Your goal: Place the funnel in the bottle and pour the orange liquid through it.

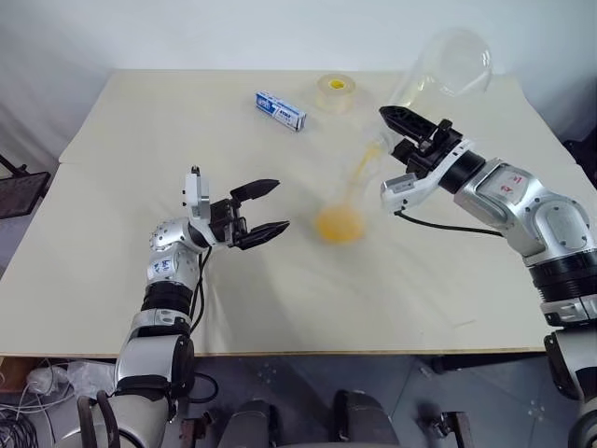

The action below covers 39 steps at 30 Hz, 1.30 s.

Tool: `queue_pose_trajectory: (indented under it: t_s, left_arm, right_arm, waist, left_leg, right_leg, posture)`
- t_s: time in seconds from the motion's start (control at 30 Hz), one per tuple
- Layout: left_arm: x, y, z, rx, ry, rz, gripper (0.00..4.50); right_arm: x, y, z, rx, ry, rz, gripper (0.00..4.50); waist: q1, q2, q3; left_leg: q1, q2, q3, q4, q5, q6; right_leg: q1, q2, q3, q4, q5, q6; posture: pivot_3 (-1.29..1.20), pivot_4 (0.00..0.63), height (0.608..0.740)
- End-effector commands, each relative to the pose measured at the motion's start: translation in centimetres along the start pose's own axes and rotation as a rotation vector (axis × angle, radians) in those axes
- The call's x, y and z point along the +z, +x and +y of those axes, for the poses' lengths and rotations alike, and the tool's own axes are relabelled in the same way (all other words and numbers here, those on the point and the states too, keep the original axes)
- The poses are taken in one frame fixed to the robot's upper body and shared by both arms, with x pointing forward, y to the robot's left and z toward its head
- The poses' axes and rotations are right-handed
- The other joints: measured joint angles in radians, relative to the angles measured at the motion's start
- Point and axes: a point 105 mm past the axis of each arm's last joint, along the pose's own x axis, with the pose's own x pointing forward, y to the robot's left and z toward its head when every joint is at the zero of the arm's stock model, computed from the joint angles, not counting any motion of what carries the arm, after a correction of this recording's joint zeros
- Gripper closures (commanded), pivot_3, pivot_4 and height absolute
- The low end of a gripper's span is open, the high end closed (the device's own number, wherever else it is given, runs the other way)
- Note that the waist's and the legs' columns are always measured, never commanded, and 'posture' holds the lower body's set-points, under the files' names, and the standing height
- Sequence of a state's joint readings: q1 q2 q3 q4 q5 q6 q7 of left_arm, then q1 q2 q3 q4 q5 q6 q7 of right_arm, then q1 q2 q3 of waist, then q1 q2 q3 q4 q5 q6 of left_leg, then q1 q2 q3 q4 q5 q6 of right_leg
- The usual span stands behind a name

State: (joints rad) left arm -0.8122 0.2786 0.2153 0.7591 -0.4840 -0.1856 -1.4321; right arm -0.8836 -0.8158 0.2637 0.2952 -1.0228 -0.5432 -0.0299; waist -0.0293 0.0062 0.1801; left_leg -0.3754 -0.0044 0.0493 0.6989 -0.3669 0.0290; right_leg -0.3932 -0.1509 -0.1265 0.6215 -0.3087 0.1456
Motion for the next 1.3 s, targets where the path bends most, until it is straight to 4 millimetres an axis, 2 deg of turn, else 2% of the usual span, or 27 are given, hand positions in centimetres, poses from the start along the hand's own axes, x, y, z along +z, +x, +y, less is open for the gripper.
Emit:
queue_pose_trajectory:
  t_s: [0.03,0.5,0.87,1.1,1.3]
  left_arm:
    - [0.8,-0.1,0.2,0.002,0.029,-0.013,0.0]
    - [0.9,-0.2,0.6,0.017,0.036,-0.008,0.0]
    - [0.7,-0.3,0.7,0.029,0.025,0.017,0.0]
    - [-0.2,-0.4,1.2,0.077,-0.002,0.11,0.0]
    - [-0.7,-0.6,1.4,0.1,-0.012,0.167,0.0]
  right_arm:
    - [-1.0,-0.1,-2.2,-0.064,-0.05,0.02,2.05]
    - [-0.9,-0.2,-2.0,-0.059,-0.096,0.006,2.05]
    - [-0.8,-0.3,-2.2,-0.075,-0.044,0.015,2.05]
    - [-1.5,-0.9,-1.9,-0.096,0.31,0.107,2.05]
    - [-4.8,-2.6,-0.6,-0.136,0.789,0.357,2.05]
  waist:
    - [0.0,0.0,0.0]
    - [0.0,0.0,0.0]
    - [0.0,0.0,0.0]
    - [0.001,0.0,0.0]
    - [0.001,0.0,0.0]
  left_leg:
    - [0.0,0.0,0.0,0.0,0.0,0.0]
    - [0.0,0.0,0.0,0.0,0.0,0.0]
    - [0.0,0.0,0.0,0.0,0.0,0.0]
    - [0.0,0.0,0.0,0.0,0.0,0.0]
    - [0.0,0.0,-0.001,0.001,0.0,0.0]
  right_leg:
    - [0.0,0.0,0.0,0.0,0.0,0.0]
    - [0.0,0.0,0.0,0.0,0.0,0.0]
    - [0.0,0.0,0.0,0.0,0.0,0.0]
    - [0.001,0.0,-0.001,0.0,0.0,0.0]
    - [0.001,0.0,-0.001,0.0,0.0,0.0]
  posture:
    - [0.0,0.15,0.74]
    - [0.0,0.15,0.74]
    - [0.0,0.15,0.74]
    - [0.0,0.15,0.74]
    - [0.0,0.15,0.74]
